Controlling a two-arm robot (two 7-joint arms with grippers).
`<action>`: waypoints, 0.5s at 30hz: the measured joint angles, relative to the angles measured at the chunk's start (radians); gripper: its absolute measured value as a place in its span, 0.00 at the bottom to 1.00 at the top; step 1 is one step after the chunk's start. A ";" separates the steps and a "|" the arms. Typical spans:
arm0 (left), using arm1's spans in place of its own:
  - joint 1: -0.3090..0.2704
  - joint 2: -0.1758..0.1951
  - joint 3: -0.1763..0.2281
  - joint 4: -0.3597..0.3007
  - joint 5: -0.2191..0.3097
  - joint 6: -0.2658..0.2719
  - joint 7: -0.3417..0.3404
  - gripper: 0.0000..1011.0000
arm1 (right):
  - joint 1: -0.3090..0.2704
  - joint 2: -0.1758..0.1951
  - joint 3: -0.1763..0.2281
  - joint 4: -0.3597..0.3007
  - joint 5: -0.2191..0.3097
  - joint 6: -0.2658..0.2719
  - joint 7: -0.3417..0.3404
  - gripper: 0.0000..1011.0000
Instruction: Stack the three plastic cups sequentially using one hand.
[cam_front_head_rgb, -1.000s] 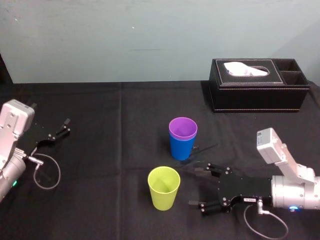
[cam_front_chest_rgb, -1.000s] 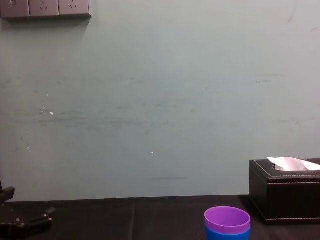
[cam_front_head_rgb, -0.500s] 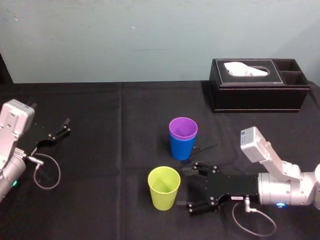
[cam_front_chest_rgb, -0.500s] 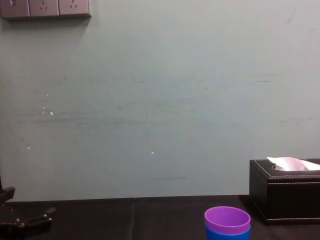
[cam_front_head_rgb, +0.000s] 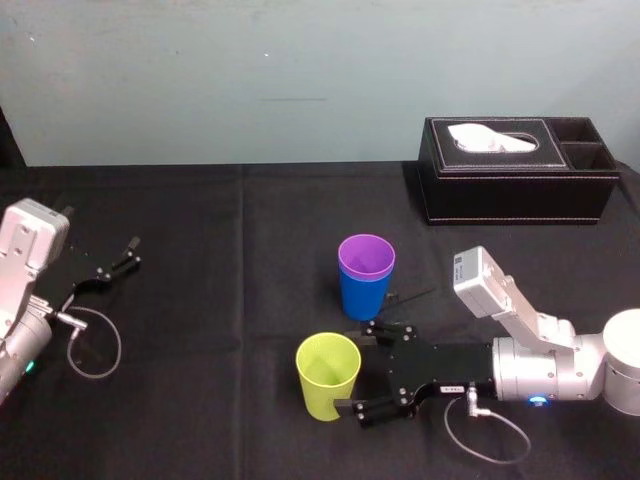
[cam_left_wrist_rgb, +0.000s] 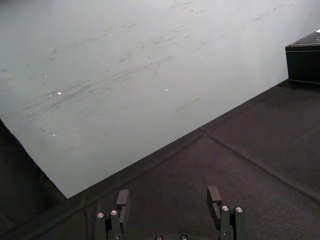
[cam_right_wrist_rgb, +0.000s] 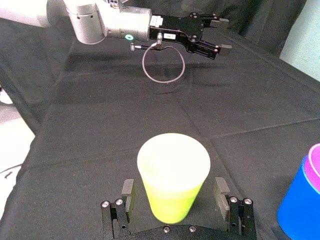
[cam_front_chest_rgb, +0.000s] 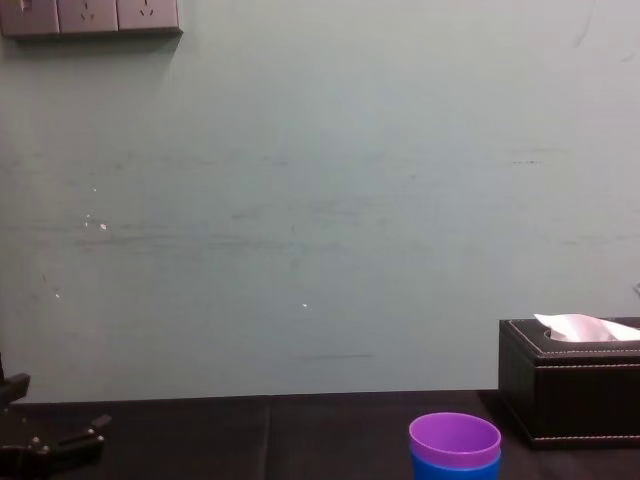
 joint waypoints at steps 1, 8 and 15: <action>0.000 0.000 0.000 0.000 0.000 0.000 0.000 1.00 | 0.007 -0.007 -0.004 0.010 0.003 0.002 0.006 0.99; 0.000 0.000 0.000 0.000 0.000 0.000 0.000 1.00 | 0.036 -0.034 -0.026 0.045 0.011 0.013 0.025 0.99; 0.000 0.000 0.000 0.000 0.000 0.000 0.000 1.00 | 0.056 -0.055 -0.045 0.063 0.006 0.018 0.025 0.99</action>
